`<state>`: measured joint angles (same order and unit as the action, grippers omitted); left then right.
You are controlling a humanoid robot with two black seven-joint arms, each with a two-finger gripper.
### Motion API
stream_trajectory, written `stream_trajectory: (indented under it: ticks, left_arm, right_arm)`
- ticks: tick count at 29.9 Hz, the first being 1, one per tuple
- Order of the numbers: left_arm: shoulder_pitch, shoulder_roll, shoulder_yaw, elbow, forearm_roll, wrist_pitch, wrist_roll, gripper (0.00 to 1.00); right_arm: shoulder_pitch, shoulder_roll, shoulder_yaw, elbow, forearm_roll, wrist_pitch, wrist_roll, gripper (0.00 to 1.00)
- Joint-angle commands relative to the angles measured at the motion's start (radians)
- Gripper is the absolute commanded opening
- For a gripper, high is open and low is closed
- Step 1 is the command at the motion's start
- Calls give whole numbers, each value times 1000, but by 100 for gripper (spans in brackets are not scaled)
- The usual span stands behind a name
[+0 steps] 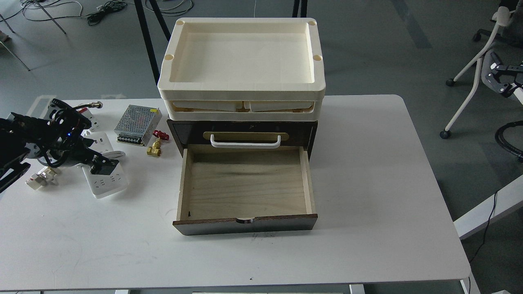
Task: Put charging cable into cabinet
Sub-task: 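Reach the left gripper toward the white power strip beside the cabinet, then grasp the white power strip with its cable using the left gripper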
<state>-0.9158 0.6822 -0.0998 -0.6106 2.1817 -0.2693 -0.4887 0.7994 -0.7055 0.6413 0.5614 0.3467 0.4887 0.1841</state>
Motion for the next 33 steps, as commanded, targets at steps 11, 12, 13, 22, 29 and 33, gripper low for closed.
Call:
stream_trajectory:
  ticks: [11,12,13,22,29,33]
  left_arm:
    - [-3,-56,42,109,0,61,0,69]
    - [-2,-59,42,111,0,62,0,68]
    - [-2,-62,43,109,0,65,0,67]
    - [1,-61,43,111,0,78,0,53]
    - [6,-59,43,111,0,78,0,47]
    - [8,-58,45,112,0,78,0,46]
  right_arm:
    - [-11,0,0,0,0,0,0,100]
    - [-12,-2,0,0,0,0,0,100]
    - [-15,-2,0,0,0,0,0,100]
    - [-28,-2,0,0,0,0,2,100]
    - [-34,-2,0,0,0,0,12,100]
    - [-34,-2,0,0,0,0,12,100]
